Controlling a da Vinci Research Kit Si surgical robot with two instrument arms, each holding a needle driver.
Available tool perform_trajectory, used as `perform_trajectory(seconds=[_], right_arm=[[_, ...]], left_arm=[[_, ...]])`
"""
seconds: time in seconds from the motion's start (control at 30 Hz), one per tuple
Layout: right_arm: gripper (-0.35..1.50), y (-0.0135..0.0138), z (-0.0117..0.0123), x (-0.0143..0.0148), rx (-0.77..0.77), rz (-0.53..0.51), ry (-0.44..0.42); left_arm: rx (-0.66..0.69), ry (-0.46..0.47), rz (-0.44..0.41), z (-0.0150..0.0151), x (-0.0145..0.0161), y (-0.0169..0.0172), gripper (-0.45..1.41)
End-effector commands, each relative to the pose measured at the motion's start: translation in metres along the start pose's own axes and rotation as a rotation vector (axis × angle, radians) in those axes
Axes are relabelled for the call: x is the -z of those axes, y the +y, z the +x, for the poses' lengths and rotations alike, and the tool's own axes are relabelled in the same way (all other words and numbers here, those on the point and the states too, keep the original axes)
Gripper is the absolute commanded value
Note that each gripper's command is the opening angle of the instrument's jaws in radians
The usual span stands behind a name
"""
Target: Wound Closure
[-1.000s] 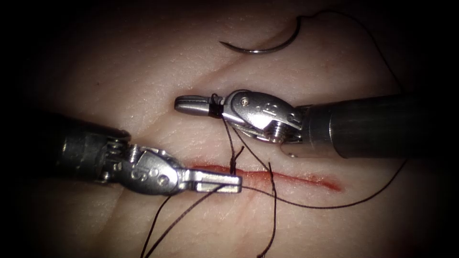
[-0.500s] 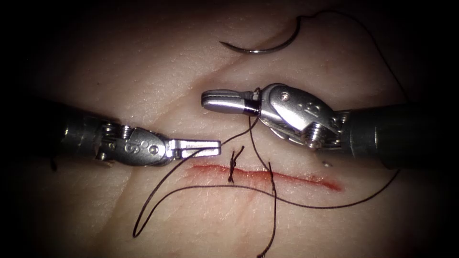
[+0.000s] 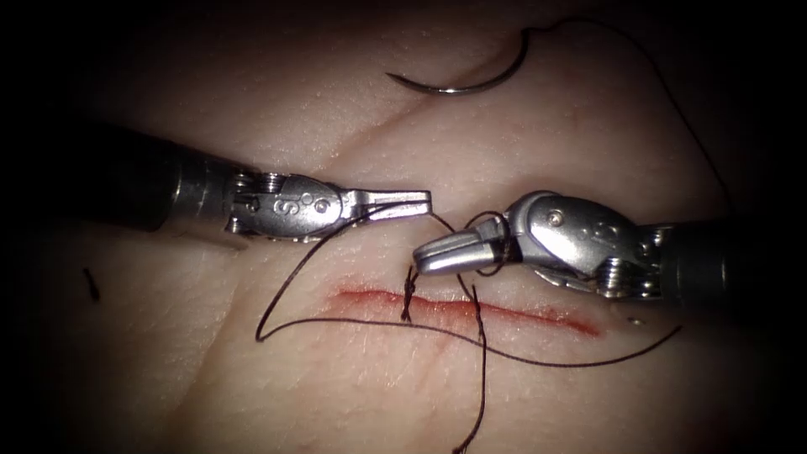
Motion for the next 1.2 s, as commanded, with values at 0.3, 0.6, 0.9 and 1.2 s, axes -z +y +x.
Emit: perform_trajectory(seconds=[0.3, 0.6, 0.9, 1.2], right_arm=[[-0.18, -0.003, -0.004, -0.0038, 0.023, 0.258, -0.26], [0.47, -0.0047, -0.0067, -0.0046, -0.007, 0.372, -0.385], [0.94, -0.0064, -0.0067, -0.0037, -0.043, 0.451, -0.476], [0.64, -0.0076, -0.0089, -0.0037, -0.057, 0.518, -0.586]], left_arm=[[0.001, -0.014, -0.038, -0.0017, -0.002, 0.0025, -0.45], [0.004, -0.03, -0.052, -0.0014, -0.0026, 0.0037, -0.45], [0.005, -0.03, -0.053, -0.0012, -0.0025, 0.0038, -0.45], [0.009, -0.032, -0.061, -0.0011, -0.0021, 0.0045, -0.45]])
